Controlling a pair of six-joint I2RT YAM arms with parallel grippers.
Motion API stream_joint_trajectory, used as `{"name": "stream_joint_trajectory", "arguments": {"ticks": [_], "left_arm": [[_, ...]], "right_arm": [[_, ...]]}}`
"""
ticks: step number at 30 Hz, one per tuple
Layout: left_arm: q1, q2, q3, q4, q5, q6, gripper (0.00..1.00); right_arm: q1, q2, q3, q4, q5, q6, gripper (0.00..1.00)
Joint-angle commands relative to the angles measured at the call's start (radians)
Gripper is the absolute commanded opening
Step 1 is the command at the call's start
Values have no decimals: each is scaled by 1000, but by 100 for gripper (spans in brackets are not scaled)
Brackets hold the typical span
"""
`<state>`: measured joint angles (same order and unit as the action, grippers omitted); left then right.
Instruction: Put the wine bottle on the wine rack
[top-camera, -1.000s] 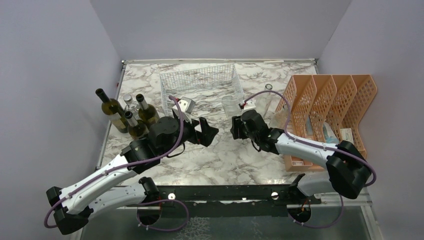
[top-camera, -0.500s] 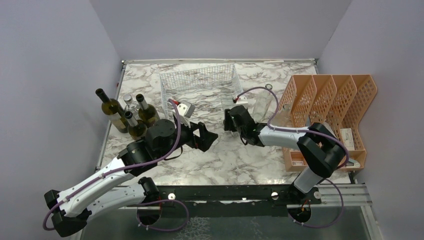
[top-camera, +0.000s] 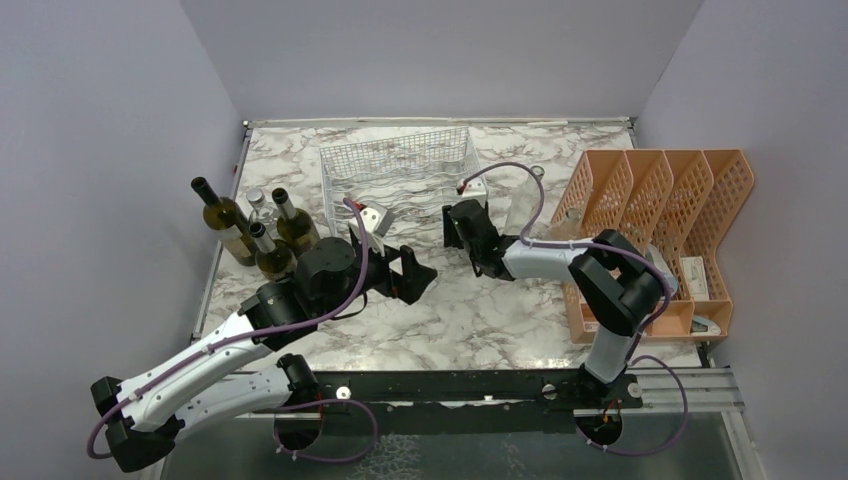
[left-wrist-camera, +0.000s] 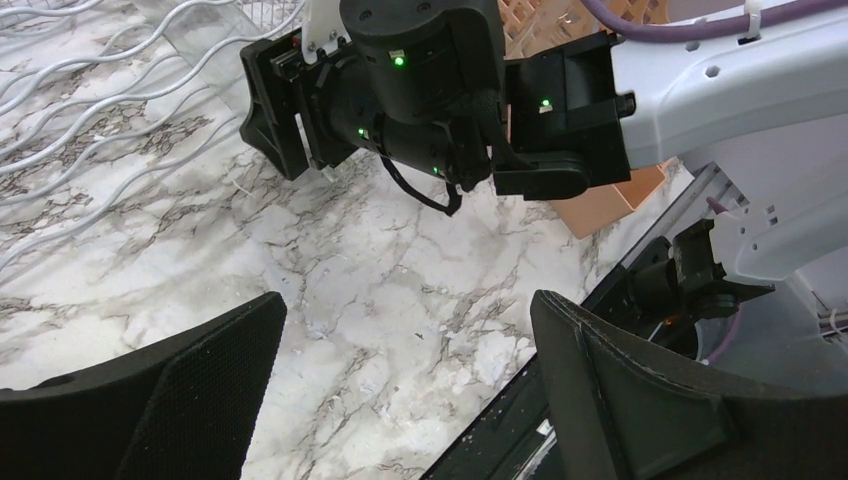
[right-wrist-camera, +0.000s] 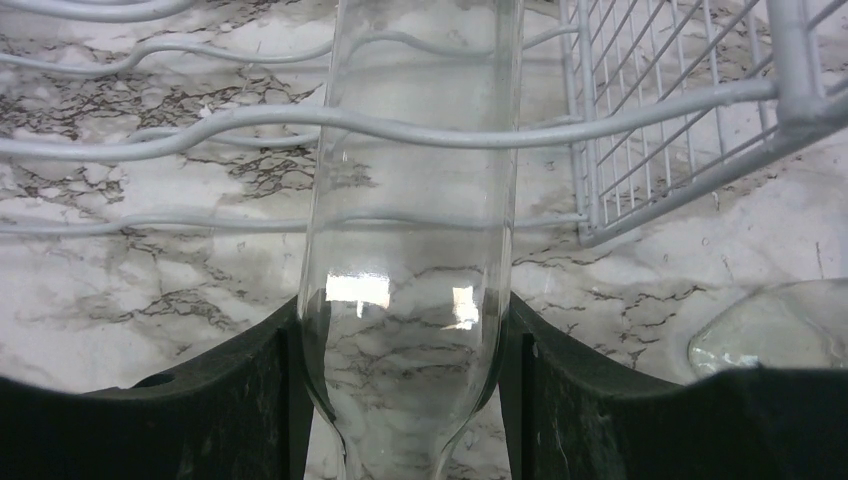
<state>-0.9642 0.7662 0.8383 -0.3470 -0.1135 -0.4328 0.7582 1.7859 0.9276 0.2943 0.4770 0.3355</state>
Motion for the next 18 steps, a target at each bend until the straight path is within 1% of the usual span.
{"name": "stream_joint_trajectory", "arguments": {"ticks": [1, 4, 6, 11, 15, 18], "left_arm": [[-1, 8, 18, -14, 31, 4, 99], [-1, 10, 17, -16, 33, -3, 99], [-1, 9, 11, -16, 35, -9, 99], [-1, 8, 1, -16, 35, -18, 99], [-1, 6, 1, -15, 38, -23, 99], [-1, 2, -4, -16, 40, -29, 99]], "right_arm": [[-39, 30, 76, 91, -16, -74, 1], [-62, 54, 113, 32, -24, -62, 3], [-75, 64, 121, 22, -45, -67, 4], [-93, 84, 132, 12, -118, -100, 13], [-92, 117, 157, -17, -146, -129, 24], [-93, 135, 171, -35, -152, -134, 28]]}}
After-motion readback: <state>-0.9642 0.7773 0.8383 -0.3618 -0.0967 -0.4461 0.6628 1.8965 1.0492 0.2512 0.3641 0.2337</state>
